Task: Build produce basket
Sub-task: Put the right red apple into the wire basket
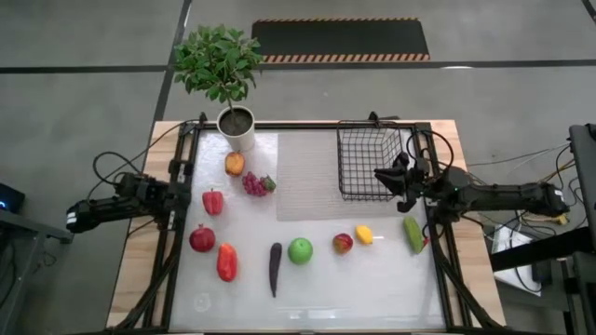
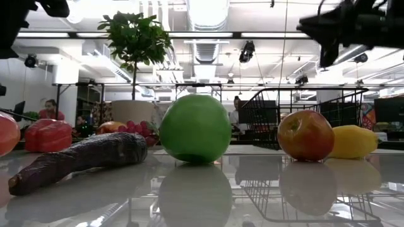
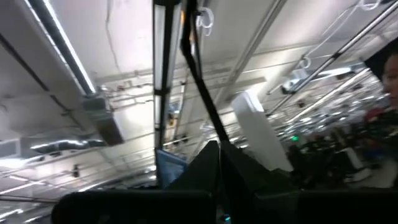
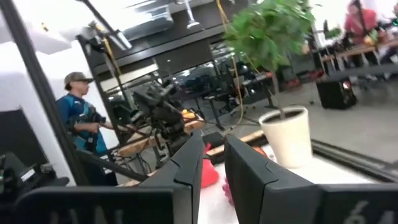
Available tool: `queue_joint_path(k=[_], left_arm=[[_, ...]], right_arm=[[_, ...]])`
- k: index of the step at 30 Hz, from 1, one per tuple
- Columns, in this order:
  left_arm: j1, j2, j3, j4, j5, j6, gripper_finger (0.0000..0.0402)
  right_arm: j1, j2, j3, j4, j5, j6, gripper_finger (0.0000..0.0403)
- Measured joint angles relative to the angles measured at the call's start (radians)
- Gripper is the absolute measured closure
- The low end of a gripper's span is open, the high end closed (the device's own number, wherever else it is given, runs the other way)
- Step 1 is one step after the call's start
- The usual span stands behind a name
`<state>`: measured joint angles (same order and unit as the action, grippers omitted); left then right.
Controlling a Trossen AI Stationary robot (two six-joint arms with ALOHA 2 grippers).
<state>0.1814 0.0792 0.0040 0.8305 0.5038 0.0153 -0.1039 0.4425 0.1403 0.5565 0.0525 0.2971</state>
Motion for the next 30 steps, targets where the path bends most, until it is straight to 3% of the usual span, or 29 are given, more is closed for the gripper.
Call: queue_joint_path(k=[8, 18, 30], left_arm=[[0.0, -0.001, 0.0, 0.012, -0.038, 0.047, 0.0402], [0.0, 0.0, 0.005, 0.101, -0.038, 0.052, 0.0402], [0.0, 0.0, 0.005, 0.104, -0.038, 0.103, 0.0401]], right_arm=[[0.118, 0.099, 0.147, -0.076, 0.001, -0.09, 0.0359], [0.286, 0.251, 0.359, -0.39, 0.002, -0.152, 0.036], [0.495, 0.514, 0.631, -0.647, 0.032, 0.001, 0.036]])
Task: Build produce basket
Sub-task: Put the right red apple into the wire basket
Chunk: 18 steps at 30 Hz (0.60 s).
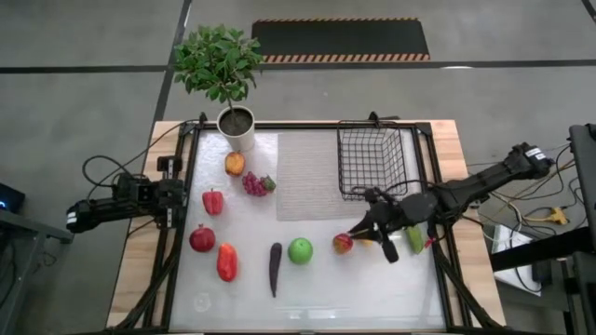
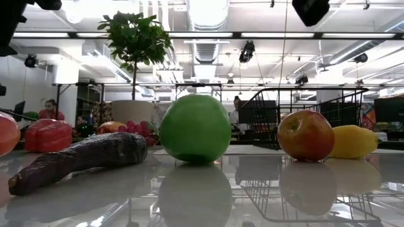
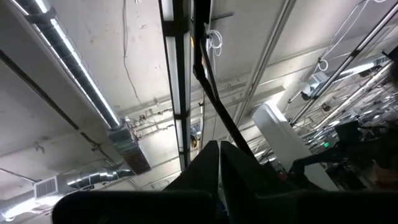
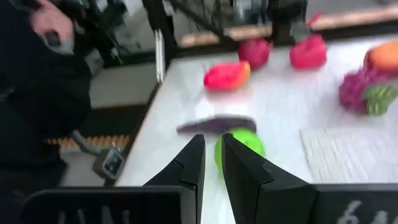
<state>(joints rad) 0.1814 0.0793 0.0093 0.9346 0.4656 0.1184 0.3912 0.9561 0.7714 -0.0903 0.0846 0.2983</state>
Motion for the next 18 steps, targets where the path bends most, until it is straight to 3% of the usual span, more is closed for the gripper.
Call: queue_joint_path(k=[9, 18], left_arm=[[0.0, 0.006, 0.0, -0.002, 0.0, -0.008, 0.0402], [0.0, 0.006, 0.0, -0.001, 0.0, -0.007, 0.0401]], right_arm=[[0.104, 0.245, 0.307, -0.435, 0.192, 0.213, 0.036], [0.152, 0.541, 0.619, -0.898, 0.204, 0.308, 0.0357]])
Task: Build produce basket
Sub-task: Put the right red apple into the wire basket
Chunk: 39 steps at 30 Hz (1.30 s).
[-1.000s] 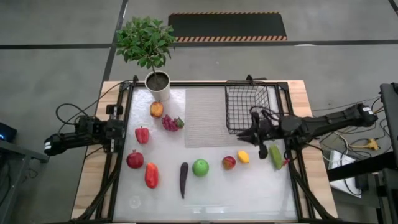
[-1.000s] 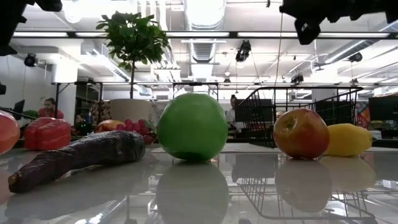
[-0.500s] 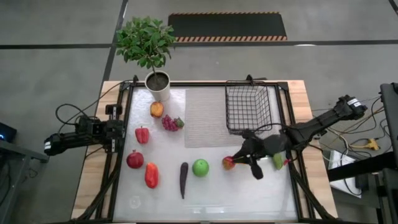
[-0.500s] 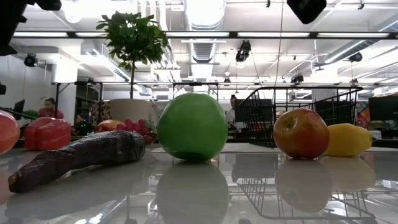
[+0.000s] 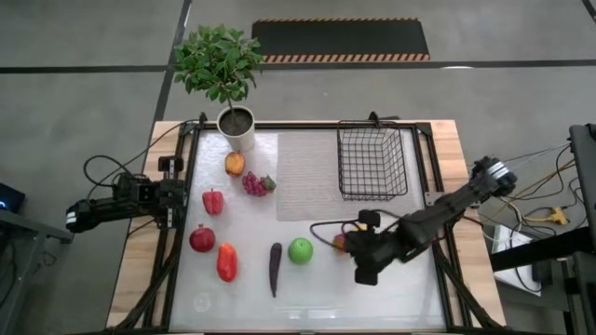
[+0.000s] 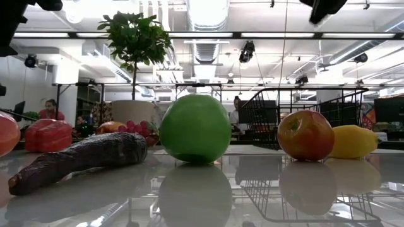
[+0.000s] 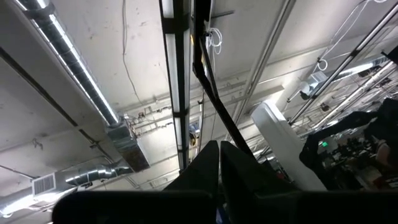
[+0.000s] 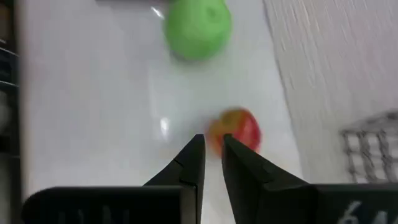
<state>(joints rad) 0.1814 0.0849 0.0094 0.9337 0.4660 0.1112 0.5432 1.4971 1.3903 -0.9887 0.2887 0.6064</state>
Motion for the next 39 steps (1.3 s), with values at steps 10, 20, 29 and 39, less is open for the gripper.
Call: queue_joint_path(k=[10, 20, 29, 39], left_arm=[[0.0, 0.0, 0.002, 0.008, 0.0, 0.008, 0.0402], [0.0, 0.0, 0.001, 0.044, 0.0, 0.039, 0.0401], [0.0, 0.0, 0.001, 0.045, 0.001, 0.054, 0.0401], [0.0, 0.0, 0.001, 0.045, 0.0, 0.053, 0.0402]], right_arm=[[-0.011, 0.224, 0.197, -0.266, -0.007, -0.089, 0.0252], [-0.053, 0.35, 0.225, -0.316, 0.002, -0.369, 0.0133], [-0.114, 0.391, 0.225, -0.312, -0.028, -0.466, 0.0089], [-0.143, 0.404, 0.22, -0.278, -0.091, -0.572, 0.0088]])
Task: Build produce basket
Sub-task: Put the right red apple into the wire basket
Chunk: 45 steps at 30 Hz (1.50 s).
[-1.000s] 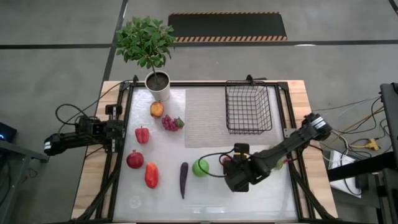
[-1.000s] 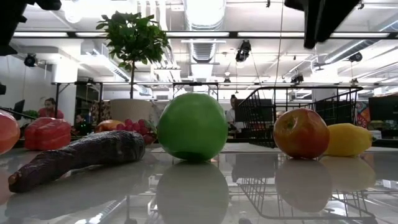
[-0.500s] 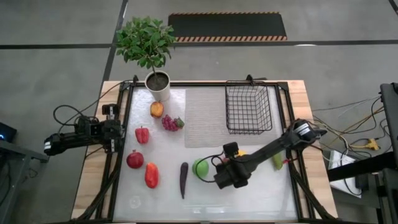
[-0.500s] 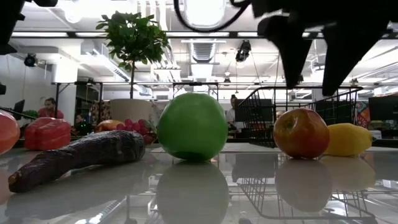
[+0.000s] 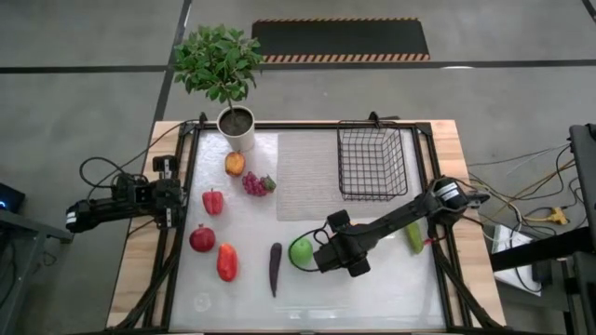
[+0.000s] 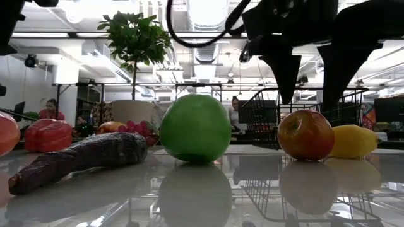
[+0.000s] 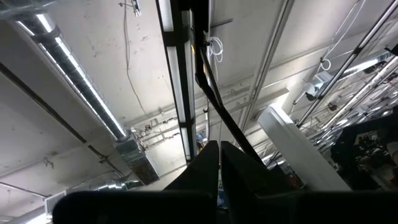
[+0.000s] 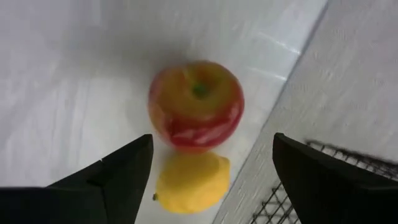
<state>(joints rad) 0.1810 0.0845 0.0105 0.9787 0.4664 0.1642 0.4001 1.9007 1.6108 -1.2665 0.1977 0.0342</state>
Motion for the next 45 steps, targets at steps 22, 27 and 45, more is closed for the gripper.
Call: queue_joint_path(k=[22, 27, 45], left_arm=[[0.0, 0.0, 0.0, 0.0, 0.0, -0.001, 0.0401], [0.0, 0.0, 0.0, 0.0, 0.0, -0.002, 0.0401], [0.0, 0.0, 0.0, 0.0, 0.0, -0.002, 0.0401]], right_arm=[[-0.047, 0.065, -0.012, 0.056, -0.128, -0.081, 0.0095], [-0.047, 0.072, -0.012, 0.056, -0.126, -0.096, 0.0112], [-0.054, -0.029, -0.004, 0.115, -0.097, 0.062, 0.0146]])
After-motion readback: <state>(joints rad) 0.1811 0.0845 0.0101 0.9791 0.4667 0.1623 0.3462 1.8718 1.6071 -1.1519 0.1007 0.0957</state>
